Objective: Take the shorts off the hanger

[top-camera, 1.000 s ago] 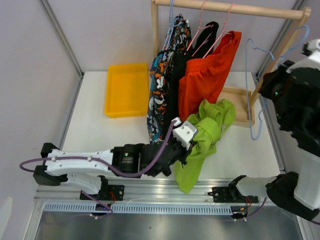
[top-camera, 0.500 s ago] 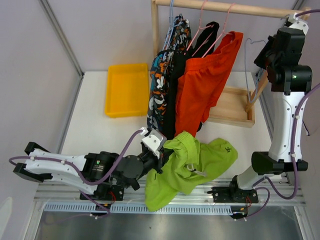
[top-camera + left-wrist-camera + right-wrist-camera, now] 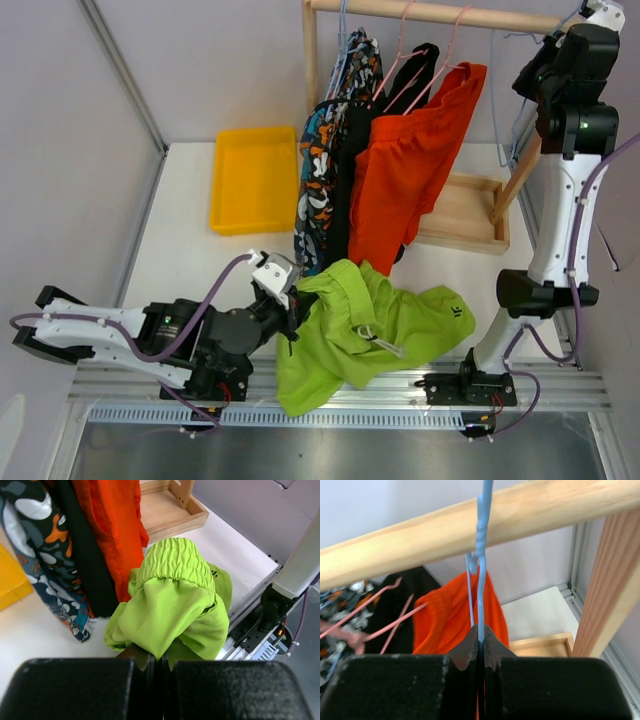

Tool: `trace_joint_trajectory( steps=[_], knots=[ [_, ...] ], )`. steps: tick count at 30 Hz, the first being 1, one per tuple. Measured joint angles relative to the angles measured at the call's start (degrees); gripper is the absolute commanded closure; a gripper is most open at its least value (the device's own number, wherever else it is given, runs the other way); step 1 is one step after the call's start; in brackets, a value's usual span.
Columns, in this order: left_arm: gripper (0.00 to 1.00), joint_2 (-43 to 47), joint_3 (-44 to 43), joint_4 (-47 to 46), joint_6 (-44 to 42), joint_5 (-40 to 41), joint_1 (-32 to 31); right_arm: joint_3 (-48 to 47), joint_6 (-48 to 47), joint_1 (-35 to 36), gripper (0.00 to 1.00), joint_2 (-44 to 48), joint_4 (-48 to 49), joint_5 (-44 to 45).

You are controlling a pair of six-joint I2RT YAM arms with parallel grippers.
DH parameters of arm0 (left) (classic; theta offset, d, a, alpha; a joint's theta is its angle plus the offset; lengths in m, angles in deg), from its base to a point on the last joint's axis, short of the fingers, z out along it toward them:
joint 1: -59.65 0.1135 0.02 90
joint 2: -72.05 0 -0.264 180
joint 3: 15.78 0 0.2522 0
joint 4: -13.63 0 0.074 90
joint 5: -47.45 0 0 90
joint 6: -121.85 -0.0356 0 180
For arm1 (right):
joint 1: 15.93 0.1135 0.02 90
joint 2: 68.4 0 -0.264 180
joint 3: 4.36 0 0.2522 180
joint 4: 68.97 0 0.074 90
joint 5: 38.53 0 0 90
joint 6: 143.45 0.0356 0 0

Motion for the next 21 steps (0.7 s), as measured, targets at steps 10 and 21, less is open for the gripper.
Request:
trace_joint_trajectory(
  steps=[10,21],
  knots=[
    [1.00,1.84,0.83,9.66,7.17,2.40,-0.15,-3.56,1.53,-5.31,1.00,-9.79,1.57,-3.13],
    [1.00,2.12,-10.93,21.81,8.24,10.21,-0.48,19.69,2.32,-6.01,0.78,6.75,8.74,-2.49]
  ],
)
